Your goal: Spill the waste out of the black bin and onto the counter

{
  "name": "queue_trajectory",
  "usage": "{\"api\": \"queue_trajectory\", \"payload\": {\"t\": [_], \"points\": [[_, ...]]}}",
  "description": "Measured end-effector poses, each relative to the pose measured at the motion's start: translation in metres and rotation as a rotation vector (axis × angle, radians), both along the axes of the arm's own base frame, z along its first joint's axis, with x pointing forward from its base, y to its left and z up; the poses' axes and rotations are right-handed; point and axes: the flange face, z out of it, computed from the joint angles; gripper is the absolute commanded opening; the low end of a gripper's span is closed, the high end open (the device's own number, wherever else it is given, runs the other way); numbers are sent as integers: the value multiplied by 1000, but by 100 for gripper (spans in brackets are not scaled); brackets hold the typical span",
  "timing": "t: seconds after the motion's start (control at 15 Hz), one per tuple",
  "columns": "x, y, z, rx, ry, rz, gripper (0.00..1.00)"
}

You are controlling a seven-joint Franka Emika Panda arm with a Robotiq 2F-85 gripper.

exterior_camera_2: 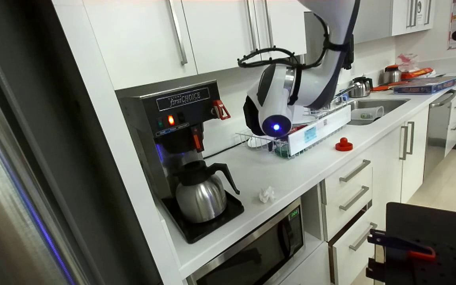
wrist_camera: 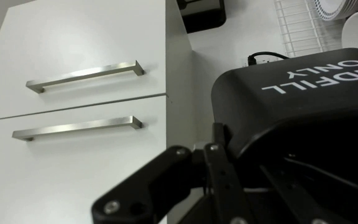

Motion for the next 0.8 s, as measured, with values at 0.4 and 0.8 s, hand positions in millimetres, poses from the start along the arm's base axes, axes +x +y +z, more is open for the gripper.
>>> {"api": "queue_trajectory", "payload": {"t": [0.4, 0.8], "points": [[-18, 2, 63, 221, -57, -5, 2], [-30, 4, 86, 404, -48, -115, 7]]}}
